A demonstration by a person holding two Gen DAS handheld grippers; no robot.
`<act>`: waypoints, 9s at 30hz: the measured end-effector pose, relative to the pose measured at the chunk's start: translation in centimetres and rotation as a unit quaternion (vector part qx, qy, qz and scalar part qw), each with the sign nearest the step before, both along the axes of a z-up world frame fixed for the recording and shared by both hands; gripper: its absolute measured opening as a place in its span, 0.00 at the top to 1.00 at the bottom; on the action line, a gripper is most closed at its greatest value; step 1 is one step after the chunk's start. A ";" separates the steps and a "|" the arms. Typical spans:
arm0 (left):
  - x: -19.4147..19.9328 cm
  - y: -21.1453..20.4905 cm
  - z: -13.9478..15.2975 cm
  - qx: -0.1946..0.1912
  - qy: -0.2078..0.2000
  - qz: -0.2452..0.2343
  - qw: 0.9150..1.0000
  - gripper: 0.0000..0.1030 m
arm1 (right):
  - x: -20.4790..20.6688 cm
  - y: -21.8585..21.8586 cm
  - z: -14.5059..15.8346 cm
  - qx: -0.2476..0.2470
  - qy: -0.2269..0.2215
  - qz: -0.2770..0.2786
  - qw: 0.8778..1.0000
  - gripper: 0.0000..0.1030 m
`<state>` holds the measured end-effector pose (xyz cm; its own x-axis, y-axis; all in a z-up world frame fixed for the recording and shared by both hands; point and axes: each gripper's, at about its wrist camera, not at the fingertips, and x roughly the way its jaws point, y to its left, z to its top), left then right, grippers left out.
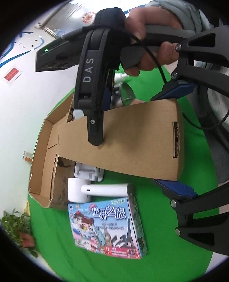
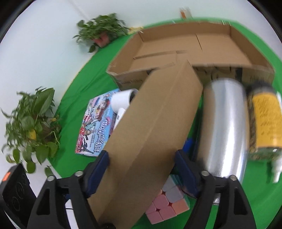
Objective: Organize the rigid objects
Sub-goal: 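Close the right gripper on the end of the cardboard piece, then lift the cardboard piece with the right gripper over the open box, then lower the cardboard piece into the box and open the right gripper, then withdraw the right gripper from the box toward the silver can, then grasp the silver metal can around its body with the right gripper, then lift the silver can with the right gripper and carry it over the box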
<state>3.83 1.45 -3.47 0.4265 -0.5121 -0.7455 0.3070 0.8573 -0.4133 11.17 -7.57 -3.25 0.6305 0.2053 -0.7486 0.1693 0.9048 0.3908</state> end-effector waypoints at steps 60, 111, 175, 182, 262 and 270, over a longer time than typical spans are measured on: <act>-2.3 -5.2 6.1 0.191 -0.257 -0.021 0.947 0.21 | 1.7 -1.2 7.4 0.040 -0.057 -0.032 0.997 0.08; 28.7 10.1 0.3 0.151 -0.014 0.131 0.980 0.21 | 36.2 -10.6 3.4 0.141 0.056 0.097 0.984 0.66; 5.8 3.6 8.2 0.170 -0.225 0.119 0.952 0.01 | -11.3 -2.3 7.2 -0.163 -0.187 -0.004 0.969 0.00; 3.2 5.4 5.6 0.106 -0.162 0.129 0.973 0.01 | -13.1 2.0 2.5 -0.146 -0.149 0.058 0.976 0.04; 14.6 -7.3 6.1 0.002 0.016 -0.021 1.000 0.22 | -2.3 -10.4 4.4 -0.074 -0.072 0.005 0.995 0.19; 14.7 -7.0 4.6 -0.003 0.041 -0.014 0.999 0.22 | -3.3 -10.2 2.4 -0.055 -0.060 0.003 0.997 0.19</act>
<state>18.58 -5.50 1.11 0.3489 -0.5275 -0.7746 0.2955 0.8463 -0.4433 7.88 -17.74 -0.86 0.7159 0.1311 -0.6858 0.1213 0.9439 0.3071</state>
